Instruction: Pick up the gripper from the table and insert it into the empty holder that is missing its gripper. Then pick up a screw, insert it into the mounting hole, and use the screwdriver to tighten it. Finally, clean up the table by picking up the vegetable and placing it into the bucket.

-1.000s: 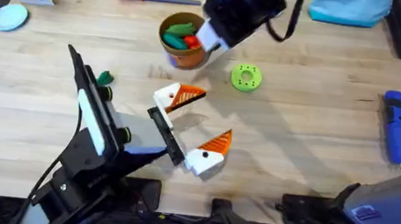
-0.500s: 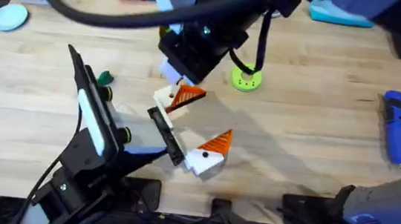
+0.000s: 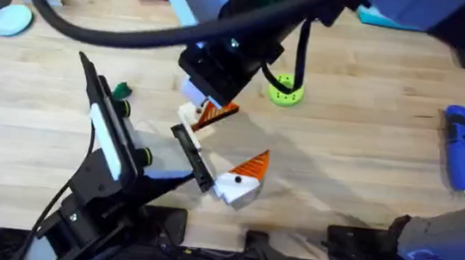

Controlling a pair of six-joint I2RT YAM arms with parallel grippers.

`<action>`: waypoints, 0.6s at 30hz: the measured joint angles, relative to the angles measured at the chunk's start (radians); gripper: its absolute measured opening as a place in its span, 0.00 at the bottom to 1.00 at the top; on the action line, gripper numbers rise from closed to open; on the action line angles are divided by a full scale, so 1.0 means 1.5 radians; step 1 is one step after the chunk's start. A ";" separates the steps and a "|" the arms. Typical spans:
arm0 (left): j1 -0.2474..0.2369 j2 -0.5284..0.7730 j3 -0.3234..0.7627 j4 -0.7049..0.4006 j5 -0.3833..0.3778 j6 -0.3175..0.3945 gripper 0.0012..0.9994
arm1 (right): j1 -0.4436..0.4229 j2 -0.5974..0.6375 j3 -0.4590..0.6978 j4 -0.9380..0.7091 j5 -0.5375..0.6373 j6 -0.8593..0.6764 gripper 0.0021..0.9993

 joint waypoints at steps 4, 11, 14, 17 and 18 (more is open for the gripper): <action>0.000 0.000 0.000 0.000 0.000 0.000 0.99 | 0.000 0.000 0.000 -0.004 -0.009 0.000 0.00; 0.000 0.000 0.000 0.000 0.001 0.000 0.99 | 0.000 0.000 0.000 0.003 -0.014 0.000 0.00; 0.000 0.000 0.000 0.000 0.001 0.000 0.99 | 0.000 0.003 0.001 0.004 -0.015 0.000 0.00; 0.000 0.000 0.000 0.000 0.001 0.000 0.99 | 0.001 0.014 0.001 0.003 -0.015 0.000 0.00; 0.000 0.000 0.000 0.000 0.001 0.000 0.99 | 0.002 0.020 0.001 -0.001 -0.015 0.000 0.00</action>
